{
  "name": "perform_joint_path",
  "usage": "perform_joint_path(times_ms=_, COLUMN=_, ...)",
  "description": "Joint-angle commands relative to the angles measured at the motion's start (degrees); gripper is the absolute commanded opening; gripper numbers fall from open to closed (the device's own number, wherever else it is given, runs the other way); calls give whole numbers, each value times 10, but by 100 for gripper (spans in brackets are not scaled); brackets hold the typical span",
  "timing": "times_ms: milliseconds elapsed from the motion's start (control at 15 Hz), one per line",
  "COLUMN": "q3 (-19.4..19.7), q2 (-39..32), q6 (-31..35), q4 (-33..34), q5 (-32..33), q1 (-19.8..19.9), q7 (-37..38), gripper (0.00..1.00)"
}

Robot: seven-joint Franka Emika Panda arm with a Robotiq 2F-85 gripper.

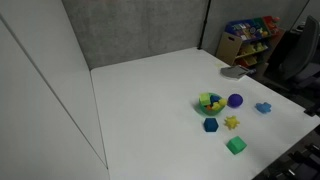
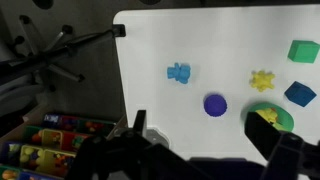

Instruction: Remove the yellow object from the bowl

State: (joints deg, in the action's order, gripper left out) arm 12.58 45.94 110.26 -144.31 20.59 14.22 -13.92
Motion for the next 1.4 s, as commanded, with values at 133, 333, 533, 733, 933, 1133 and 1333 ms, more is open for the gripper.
perform_joint_path(times_ms=133, q3=5, q2=1, q6=-3, q4=2, q5=4, q1=-7, q7=4, gripper=100)
perform_joint_path(times_ms=333, q3=3, q2=-10, q6=2, q4=7, q5=-6, q1=-18, q7=3, gripper=100)
perform_joint_path(times_ms=533, q3=-3, q2=-30, q6=9, q4=11, q5=-21, q1=-46, q7=1, gripper=100)
perform_joint_path(times_ms=733, q3=-7, q2=-57, q6=32, q4=17, q5=-46, q1=-78, q7=0, gripper=100)
perform_joint_path(times_ms=933, q3=-2, q2=-103, q6=74, q4=25, q5=-84, q1=-108, q7=-8, gripper=100)
perform_joint_path(times_ms=1133, q3=6, q2=-163, q6=126, q4=34, q5=-132, q1=-130, q7=-26, gripper=100)
perform_joint_path(times_ms=1333, q3=19, q2=-231, q6=184, q4=44, q5=-187, q1=-144, q7=-60, gripper=100)
